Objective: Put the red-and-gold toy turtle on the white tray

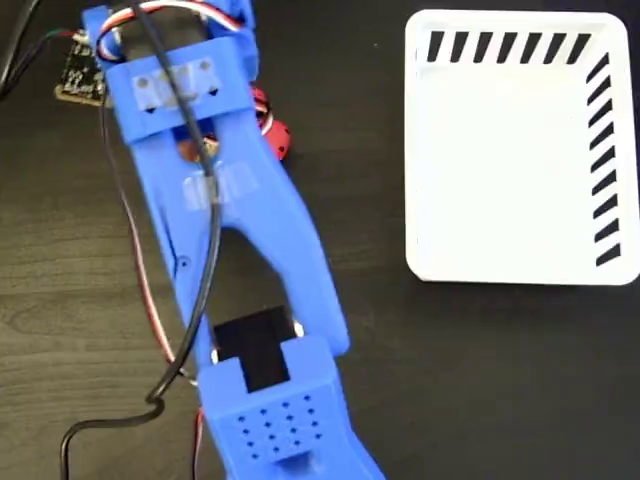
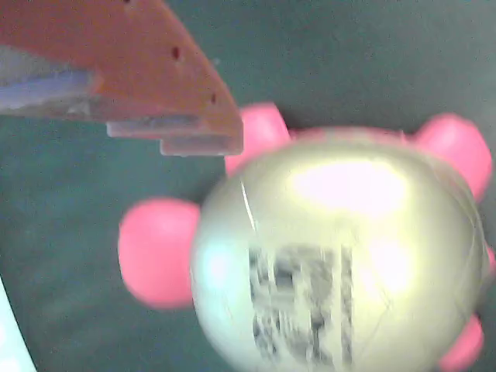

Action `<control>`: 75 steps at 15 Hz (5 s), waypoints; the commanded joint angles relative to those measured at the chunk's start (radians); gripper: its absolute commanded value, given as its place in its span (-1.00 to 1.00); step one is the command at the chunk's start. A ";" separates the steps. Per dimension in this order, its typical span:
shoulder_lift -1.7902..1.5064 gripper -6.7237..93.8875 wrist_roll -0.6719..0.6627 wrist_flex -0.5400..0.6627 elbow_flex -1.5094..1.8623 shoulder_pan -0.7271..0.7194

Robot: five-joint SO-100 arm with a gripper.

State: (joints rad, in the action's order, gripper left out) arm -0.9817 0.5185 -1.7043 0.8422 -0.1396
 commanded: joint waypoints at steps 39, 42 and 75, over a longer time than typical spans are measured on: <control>-0.339 -0.86 -0.049 -0.058 -0.071 -0.035; -0.411 -0.86 -0.064 -0.060 -0.023 -0.012; 0.015 -0.85 -0.468 -0.072 -0.133 0.686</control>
State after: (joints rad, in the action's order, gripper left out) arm -0.9173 0.0368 -1.7687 0.7455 0.5400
